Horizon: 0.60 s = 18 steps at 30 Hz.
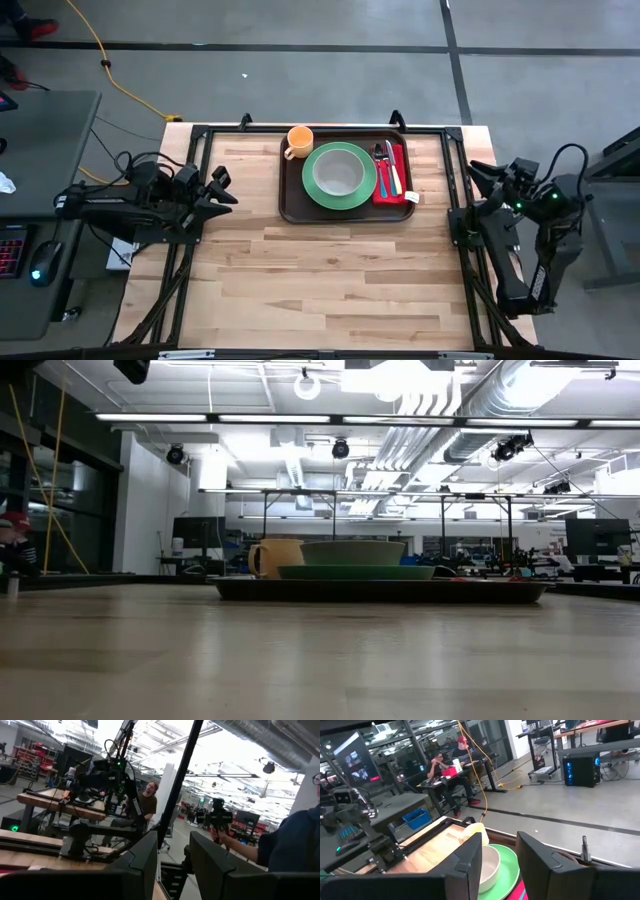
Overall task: Set up tray
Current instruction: Return to Home Position
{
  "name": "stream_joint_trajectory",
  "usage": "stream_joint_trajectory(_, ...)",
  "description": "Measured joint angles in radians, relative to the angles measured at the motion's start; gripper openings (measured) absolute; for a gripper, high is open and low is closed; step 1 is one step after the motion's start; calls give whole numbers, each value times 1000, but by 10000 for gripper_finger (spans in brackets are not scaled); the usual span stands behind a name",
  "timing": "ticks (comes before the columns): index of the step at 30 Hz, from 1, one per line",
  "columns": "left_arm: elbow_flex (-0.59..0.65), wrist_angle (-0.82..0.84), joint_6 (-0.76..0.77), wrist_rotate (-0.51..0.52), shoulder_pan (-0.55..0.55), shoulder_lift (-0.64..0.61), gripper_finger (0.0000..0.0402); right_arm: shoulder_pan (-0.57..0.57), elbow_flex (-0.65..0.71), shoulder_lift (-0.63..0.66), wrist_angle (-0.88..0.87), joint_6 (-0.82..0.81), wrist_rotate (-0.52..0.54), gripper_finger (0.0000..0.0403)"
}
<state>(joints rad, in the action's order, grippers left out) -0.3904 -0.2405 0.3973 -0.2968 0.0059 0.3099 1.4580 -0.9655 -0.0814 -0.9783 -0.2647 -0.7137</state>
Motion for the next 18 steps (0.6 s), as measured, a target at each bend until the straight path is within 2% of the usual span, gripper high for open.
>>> stream_joint_trajectory(8,0,-1,5,0,0,-1,145,-70,0,0,-1,30,36,99)
stream_joint_trajectory(18,0,-25,25,1,0,-1,145,-258,0,0,3,49,234,99)
